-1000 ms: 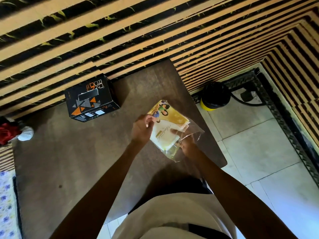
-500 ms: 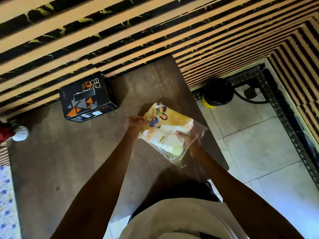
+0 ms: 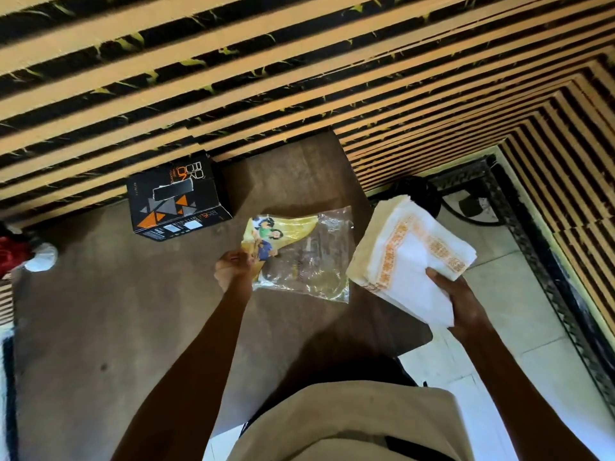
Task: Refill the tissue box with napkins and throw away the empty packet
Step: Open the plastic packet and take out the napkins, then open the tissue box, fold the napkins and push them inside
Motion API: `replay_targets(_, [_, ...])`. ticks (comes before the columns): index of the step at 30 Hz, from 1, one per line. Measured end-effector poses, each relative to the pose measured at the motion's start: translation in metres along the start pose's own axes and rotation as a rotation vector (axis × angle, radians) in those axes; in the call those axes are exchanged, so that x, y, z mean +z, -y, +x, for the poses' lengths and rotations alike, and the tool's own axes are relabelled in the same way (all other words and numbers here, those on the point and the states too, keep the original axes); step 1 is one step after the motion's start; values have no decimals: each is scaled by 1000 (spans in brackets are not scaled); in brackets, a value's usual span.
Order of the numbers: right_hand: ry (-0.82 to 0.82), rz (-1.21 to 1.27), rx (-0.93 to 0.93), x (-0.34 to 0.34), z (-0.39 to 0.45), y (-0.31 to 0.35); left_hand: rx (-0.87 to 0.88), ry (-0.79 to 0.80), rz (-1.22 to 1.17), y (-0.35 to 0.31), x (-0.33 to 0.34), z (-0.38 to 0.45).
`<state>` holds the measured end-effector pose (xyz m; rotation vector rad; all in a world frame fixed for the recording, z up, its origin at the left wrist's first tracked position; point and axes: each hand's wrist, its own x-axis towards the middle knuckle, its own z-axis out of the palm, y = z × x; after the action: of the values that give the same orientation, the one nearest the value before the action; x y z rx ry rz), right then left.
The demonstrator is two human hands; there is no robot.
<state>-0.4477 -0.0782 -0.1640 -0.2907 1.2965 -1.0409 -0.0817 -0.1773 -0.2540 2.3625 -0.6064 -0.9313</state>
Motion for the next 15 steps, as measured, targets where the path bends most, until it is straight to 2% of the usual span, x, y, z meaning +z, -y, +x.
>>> replay_targets(2, [89, 64, 33, 21, -13, 11, 4, 34, -58, 6, 1, -9])
replay_targets(4, [166, 12, 69, 36, -11, 8, -54, 76, -147, 9, 5, -16])
replay_targets(6, [223, -157, 81, 54, -3, -6, -160, 142, -255, 9, 6, -15])
replay_targets(9, [311, -498, 122, 58, 24, -45, -263, 355, -359, 12, 7, -8])
replay_targets(12, [344, -746, 176, 61, 43, -78, -225, 386, -351, 12, 3, -10])
replay_targets(15, [268, -868, 105, 61, 55, -101, -159, 432, -332, 13, 0, -12])
